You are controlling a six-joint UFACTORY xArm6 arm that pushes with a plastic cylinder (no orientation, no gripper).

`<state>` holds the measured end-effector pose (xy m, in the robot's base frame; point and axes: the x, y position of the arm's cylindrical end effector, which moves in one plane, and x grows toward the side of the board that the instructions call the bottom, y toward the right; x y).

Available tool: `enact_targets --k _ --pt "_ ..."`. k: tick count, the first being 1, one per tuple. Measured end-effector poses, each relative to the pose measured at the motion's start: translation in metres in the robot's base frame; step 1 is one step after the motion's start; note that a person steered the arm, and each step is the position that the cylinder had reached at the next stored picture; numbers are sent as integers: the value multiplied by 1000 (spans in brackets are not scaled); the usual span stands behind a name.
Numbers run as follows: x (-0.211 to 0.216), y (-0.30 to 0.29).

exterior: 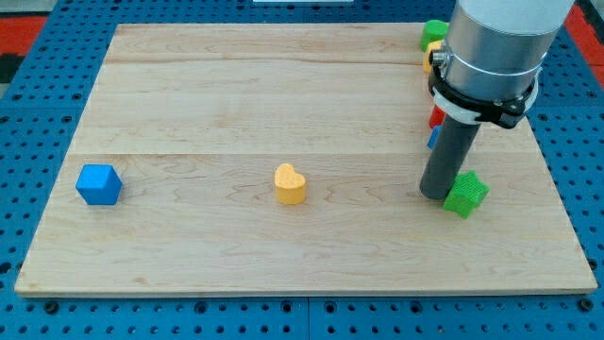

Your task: Move the yellow heart to the bottom right

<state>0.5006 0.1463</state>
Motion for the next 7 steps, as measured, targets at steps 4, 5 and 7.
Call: enact_targets --k 4,5,7 --pt "-18 -86" --pt "-49 -147" --pt "-38 -213"
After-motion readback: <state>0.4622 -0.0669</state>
